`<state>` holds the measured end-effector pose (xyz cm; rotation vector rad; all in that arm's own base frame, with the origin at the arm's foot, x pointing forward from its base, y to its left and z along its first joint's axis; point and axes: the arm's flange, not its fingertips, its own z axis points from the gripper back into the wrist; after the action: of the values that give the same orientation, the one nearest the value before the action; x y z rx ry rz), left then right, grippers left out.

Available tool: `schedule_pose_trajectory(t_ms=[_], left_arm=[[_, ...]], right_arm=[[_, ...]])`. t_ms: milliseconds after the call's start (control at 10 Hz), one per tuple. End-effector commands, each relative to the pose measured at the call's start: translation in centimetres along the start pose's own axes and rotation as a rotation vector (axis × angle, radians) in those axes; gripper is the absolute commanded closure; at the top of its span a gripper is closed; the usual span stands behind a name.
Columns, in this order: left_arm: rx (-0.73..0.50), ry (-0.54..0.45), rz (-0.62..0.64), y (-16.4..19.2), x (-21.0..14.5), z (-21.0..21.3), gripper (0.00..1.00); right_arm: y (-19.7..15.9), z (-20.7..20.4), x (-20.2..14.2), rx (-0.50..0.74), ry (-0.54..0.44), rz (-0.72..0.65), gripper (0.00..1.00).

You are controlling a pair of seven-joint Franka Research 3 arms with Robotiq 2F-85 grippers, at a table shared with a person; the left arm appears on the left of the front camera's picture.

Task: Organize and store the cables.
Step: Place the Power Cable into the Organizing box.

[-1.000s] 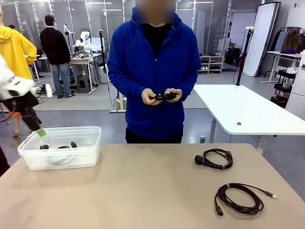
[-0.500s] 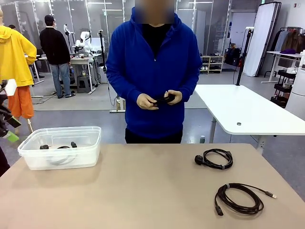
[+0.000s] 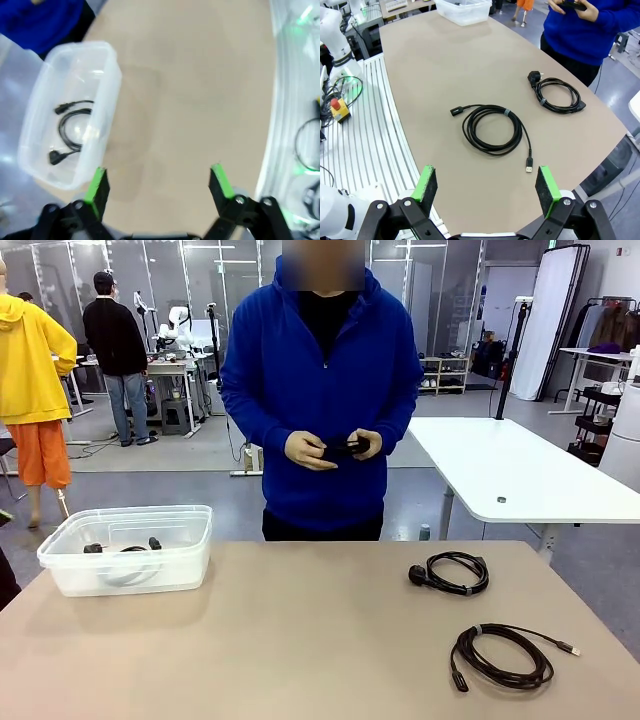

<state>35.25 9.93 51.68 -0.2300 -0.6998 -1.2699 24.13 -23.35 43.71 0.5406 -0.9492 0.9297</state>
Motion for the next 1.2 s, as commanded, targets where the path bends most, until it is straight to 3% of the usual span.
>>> schedule_pose_trajectory(t_ms=[0, 300, 600, 700, 900, 1100], left_arm=[[0.028, -0.088, 0.096, -1.9, -2.4, 2.4, 0.00], [0.059, -0.144, 0.268, -2.5, -5.2, 3.0, 0.00], [0.021, -0.179, 0.337, -2.1, -6.2, 3.3, 0.00], [0.059, -0.129, 0.281, -2.5, -6.3, 3.5, 0.00], [0.059, -0.129, 0.281, -2.5, -6.3, 3.5, 0.00], [0.059, -0.129, 0.281, -2.5, -6.3, 3.5, 0.00]], right_arm=[[0.4, -0.1, 0.4, -0.001, 0.024, -0.011, 0.00], [0.0, 0.0, 0.0, -0.005, 0.004, 0.002, 0.00], [0.0, 0.0, 0.0, -0.005, 0.004, 0.002, 0.00], [-0.1, 0.0, 0.1, -0.010, 0.009, 0.003, 0.00], [1.7, 2.5, 3.6, -0.055, 0.104, 0.240, 0.00], [1.1, 0.3, 7.9, -0.006, 0.223, 0.380, 0.00]])
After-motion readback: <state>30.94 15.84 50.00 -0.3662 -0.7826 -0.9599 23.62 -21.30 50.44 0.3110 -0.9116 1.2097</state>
